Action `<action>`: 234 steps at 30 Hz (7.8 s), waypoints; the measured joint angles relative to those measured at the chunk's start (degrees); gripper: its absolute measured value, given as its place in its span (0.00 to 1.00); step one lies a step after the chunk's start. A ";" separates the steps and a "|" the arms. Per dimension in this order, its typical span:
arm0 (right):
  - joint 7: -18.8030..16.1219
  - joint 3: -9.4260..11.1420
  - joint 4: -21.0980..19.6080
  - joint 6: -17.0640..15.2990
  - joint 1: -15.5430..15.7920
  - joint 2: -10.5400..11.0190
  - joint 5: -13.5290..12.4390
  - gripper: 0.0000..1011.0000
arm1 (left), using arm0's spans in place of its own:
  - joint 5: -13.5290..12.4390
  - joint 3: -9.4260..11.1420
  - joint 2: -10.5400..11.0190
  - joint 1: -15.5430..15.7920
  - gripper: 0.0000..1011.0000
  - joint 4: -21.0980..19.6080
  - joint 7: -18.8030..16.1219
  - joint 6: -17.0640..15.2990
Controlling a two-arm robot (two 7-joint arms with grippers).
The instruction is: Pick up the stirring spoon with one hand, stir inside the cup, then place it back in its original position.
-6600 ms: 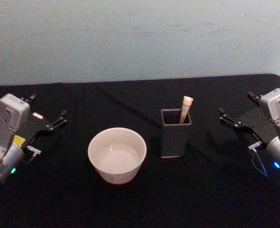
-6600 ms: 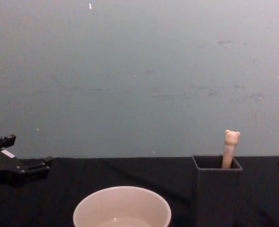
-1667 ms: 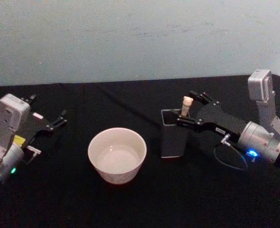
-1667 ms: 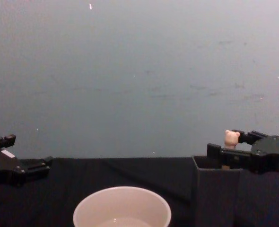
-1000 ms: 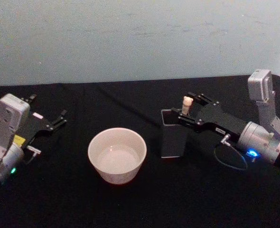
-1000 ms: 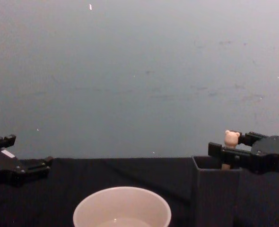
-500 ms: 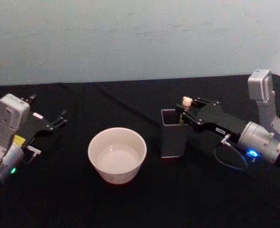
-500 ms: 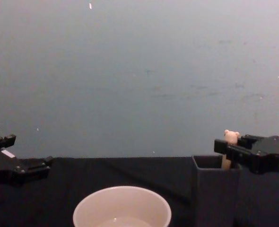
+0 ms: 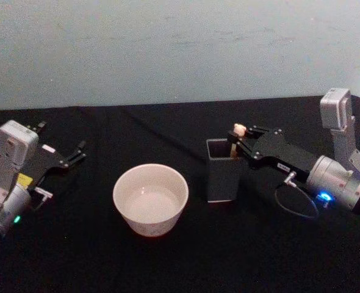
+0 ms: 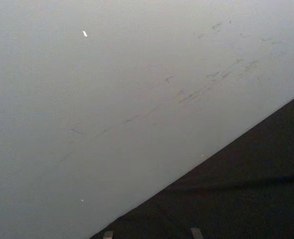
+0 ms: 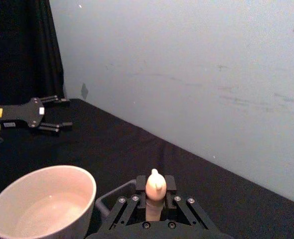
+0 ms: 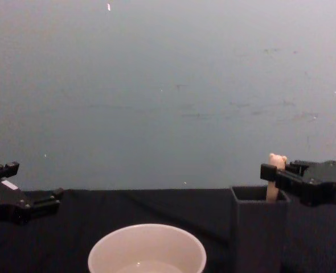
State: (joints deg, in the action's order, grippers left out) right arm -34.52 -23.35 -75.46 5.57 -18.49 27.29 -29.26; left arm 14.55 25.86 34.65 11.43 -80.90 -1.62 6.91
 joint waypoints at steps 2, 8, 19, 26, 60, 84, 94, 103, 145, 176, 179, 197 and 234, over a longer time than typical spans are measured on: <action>0.00 0.36 -0.84 0.12 0.33 0.00 -0.27 0.21 | 0.00 0.00 0.00 0.00 0.99 0.00 0.00 0.00; -0.30 1.46 -3.77 0.09 1.21 0.30 -1.83 0.21 | 0.00 0.00 0.00 0.00 0.99 0.00 0.00 0.00; -0.24 3.35 -8.98 0.61 2.27 1.22 -4.18 0.21 | 0.00 0.00 0.00 0.00 0.99 0.00 0.00 0.00; -0.03 4.79 -11.65 3.25 2.28 1.04 -5.34 0.21 | 0.00 0.00 0.00 0.00 0.99 0.00 0.00 0.00; -5.98 -7.57 -1.22 7.59 -5.31 -7.04 1.27 0.21 | 0.00 0.00 0.00 0.00 0.99 0.00 0.00 0.00; -6.67 -10.36 9.28 11.20 -7.75 -11.51 6.32 0.21 | 0.00 0.00 0.00 0.00 0.99 0.00 0.00 0.00; -6.55 -10.14 9.70 11.16 -7.70 -11.83 6.83 0.21 | 0.00 0.00 0.00 0.00 0.99 0.00 0.00 0.00; -6.09 -9.04 7.48 10.56 -6.34 -10.32 6.69 0.21 | 0.00 0.00 0.00 0.00 0.99 0.00 0.00 0.00; -4.47 -9.15 6.47 9.54 -5.91 -10.41 6.12 0.21 | 0.00 0.00 0.00 -0.01 0.99 0.00 0.00 0.00; -7.19 -8.02 -3.69 6.82 0.79 -4.43 3.24 0.21 | 0.00 0.00 0.00 0.00 0.99 0.00 0.00 0.00; -7.90 -9.21 -4.33 6.39 1.15 -4.33 2.99 0.21 | 0.00 0.00 0.00 0.00 0.99 0.00 0.00 0.00; -5.49 -11.03 2.29 8.19 -3.70 -9.56 4.90 0.21 | 0.00 0.00 0.00 0.00 0.99 0.00 0.00 0.00; -6.85 -8.44 -3.29 7.18 0.55 -4.76 4.16 0.21 | 0.00 0.00 0.00 0.00 0.99 0.00 0.00 0.00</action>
State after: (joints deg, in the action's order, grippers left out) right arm -41.37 -31.78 -78.75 12.75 -17.95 22.53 -25.09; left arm 14.55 25.86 34.64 11.43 -80.90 -1.62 6.91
